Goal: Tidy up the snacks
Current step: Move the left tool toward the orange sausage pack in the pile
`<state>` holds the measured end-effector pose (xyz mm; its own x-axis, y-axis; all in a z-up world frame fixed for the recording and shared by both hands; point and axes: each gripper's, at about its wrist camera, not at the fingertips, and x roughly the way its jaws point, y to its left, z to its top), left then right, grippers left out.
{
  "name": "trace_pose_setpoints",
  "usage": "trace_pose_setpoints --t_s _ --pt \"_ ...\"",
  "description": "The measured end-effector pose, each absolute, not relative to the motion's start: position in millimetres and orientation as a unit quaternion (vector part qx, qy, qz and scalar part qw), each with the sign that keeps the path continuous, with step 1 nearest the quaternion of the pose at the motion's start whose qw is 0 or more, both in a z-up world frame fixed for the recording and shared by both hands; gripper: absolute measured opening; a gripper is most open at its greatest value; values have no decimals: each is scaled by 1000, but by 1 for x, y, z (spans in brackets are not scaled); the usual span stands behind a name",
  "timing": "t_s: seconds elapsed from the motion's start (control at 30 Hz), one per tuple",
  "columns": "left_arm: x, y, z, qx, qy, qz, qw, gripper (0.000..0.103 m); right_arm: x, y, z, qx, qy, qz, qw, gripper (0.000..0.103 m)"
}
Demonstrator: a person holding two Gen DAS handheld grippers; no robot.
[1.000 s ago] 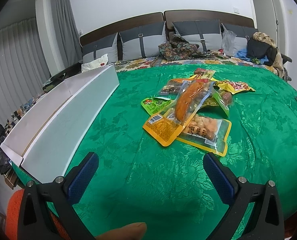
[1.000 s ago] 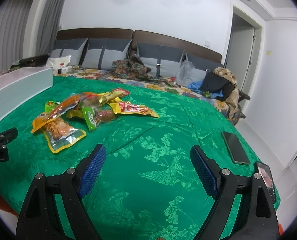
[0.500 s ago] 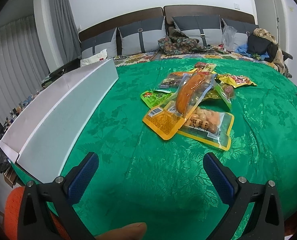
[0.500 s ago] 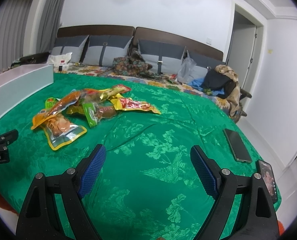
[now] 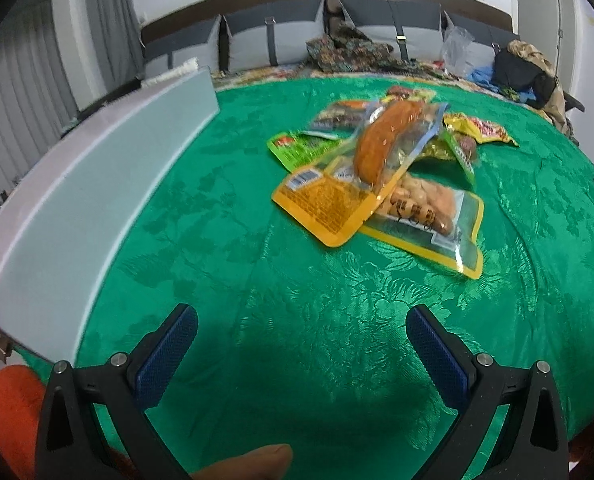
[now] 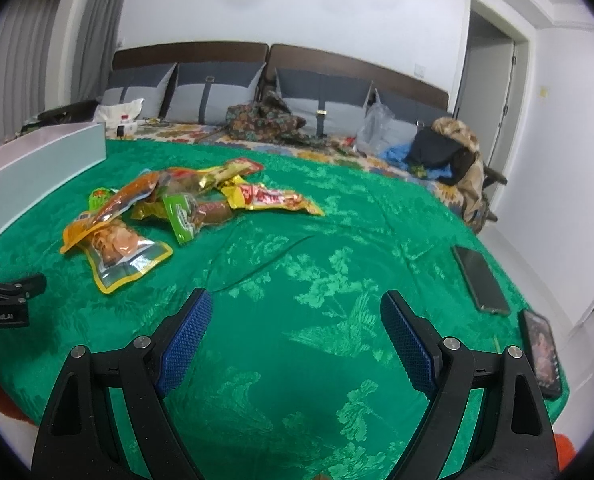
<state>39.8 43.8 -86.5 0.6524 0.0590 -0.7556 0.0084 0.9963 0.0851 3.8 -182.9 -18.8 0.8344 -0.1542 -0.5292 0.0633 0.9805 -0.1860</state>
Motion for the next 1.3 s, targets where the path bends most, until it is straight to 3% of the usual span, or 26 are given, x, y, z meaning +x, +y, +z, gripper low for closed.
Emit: trace_pose_setpoints --t_s 0.57,0.8,1.3 --pt "56 59 -110 -4 461 0 887 103 87 -281 -71 -13 430 -112 896 89" --pt "54 60 -110 -5 455 -3 890 103 95 -302 -76 40 440 -101 891 90" --pt "55 61 -109 -5 453 -3 891 103 95 -306 -77 39 439 -101 892 90"
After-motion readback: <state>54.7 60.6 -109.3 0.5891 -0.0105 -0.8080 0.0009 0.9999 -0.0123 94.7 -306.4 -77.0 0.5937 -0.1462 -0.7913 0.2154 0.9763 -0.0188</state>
